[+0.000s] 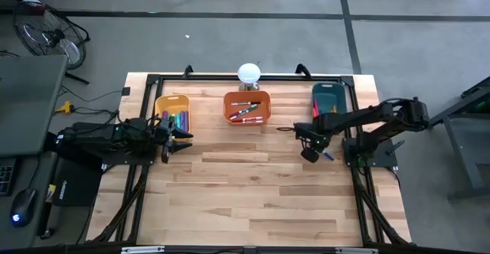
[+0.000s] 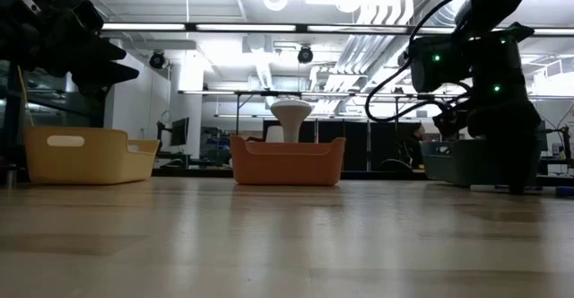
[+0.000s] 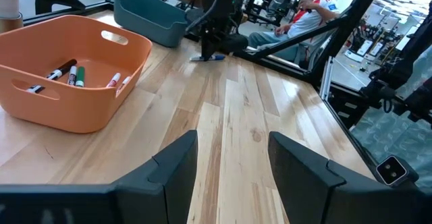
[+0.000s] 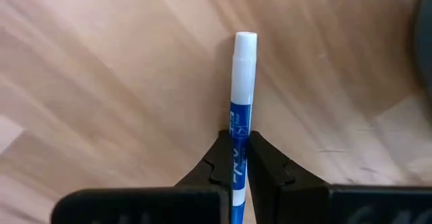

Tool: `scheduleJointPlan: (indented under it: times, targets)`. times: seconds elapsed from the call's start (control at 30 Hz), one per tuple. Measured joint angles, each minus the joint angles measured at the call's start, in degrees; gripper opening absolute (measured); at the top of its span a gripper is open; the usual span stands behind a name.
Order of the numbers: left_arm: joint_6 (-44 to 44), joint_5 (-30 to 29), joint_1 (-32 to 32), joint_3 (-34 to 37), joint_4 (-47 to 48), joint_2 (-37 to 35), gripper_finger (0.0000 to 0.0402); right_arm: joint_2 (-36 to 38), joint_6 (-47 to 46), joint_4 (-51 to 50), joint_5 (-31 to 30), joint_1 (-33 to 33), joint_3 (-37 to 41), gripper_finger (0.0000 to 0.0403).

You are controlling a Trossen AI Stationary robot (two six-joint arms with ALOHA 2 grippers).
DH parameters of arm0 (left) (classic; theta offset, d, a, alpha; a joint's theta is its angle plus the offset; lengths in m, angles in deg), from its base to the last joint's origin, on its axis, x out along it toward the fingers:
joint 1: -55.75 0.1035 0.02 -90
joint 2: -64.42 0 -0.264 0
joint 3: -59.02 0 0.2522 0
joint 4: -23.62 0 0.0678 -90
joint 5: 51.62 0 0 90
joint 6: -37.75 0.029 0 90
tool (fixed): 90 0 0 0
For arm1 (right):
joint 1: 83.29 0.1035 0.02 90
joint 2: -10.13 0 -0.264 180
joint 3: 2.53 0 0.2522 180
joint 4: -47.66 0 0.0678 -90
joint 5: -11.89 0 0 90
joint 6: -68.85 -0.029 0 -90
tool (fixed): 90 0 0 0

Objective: Pick & Place Markers
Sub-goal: Put the blue marker pen into the orange bin

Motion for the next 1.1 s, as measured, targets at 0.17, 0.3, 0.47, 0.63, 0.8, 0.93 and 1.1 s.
scheduleJointPlan:
  times: [0.17,0.3,0.47,0.63,0.8,0.93,1.1]
  targets:
    - [0.0,0.0,0.0,0.0,0.0,0.0,0.0178,-0.1,-1.8,-1.6,-1.0,3.0,-2.9,0.0001]
    - [0.0,0.0,0.0,0.0,0.0,0.0,0.0179,-0.1,-2.0,-5.6,-3.8,3.1,-5.6,0.0006]
    - [0.0,0.0,0.0,0.0,0.0,0.0,0.0178,-0.1,-0.9,-10.0,-6.1,3.1,-9.9,0.0005]
    - [0.0,0.0,0.0,0.0,0.0,0.0,0.0178,-0.1,-0.5,-11.7,-6.5,2.9,-12.5,0.0003]
    - [0.0,0.0,0.0,0.0,0.0,0.0,0.0178,-0.1,-0.7,-12.0,-5.8,3.0,-12.3,0.0002]
    - [0.0,0.0,0.0,0.0,0.0,0.0,0.0179,-0.1,-3.1,-12.3,-4.1,3.4,-11.3,0.0001]
    - [0.0,0.0,0.0,0.0,0.0,0.0,0.0179,0.0,-2.3,-11.0,-2.3,3.8,-11.3,0.0001]
